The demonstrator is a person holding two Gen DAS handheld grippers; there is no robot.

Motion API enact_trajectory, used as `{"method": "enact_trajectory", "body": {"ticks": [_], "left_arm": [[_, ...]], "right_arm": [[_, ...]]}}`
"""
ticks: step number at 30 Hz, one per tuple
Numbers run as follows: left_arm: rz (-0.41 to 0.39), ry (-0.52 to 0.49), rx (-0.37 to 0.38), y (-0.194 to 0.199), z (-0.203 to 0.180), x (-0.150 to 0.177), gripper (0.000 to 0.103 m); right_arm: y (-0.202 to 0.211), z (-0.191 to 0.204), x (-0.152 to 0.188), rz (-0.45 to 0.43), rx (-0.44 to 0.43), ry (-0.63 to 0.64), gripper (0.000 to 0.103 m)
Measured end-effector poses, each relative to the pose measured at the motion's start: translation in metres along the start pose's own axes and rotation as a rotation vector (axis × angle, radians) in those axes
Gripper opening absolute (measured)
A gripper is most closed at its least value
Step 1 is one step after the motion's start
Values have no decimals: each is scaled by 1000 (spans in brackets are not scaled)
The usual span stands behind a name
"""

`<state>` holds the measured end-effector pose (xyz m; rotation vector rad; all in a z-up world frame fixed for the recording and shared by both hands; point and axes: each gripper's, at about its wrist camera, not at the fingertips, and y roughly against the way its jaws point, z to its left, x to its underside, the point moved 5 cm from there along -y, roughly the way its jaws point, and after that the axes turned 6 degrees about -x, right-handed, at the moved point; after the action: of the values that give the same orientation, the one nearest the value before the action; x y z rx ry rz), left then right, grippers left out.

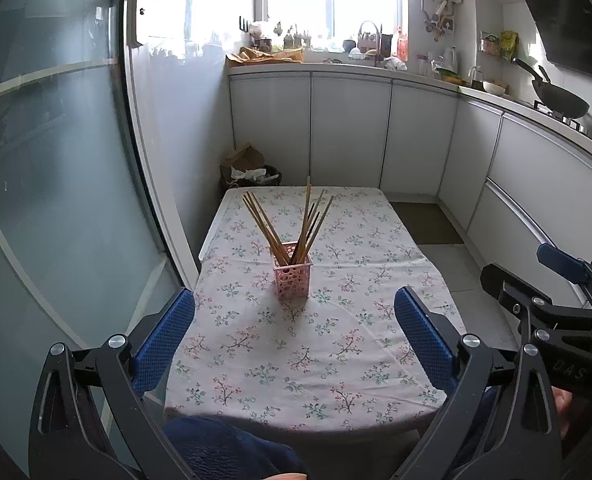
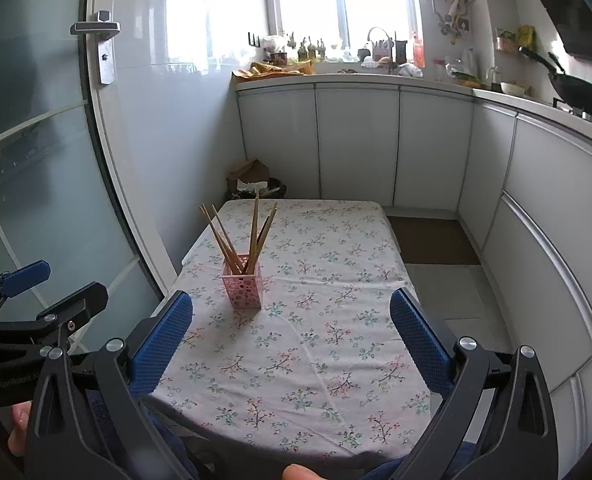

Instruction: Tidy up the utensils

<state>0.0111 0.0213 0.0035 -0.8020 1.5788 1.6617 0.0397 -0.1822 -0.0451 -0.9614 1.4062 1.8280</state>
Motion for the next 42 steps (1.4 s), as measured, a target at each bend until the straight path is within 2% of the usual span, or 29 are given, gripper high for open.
{"method": "enact_trajectory", "body": {"ticks": [42], "left_arm": [[1, -8, 29, 5, -12, -1, 96]], "right_arm": [[-4, -2, 4, 18, 0, -25, 96]]}}
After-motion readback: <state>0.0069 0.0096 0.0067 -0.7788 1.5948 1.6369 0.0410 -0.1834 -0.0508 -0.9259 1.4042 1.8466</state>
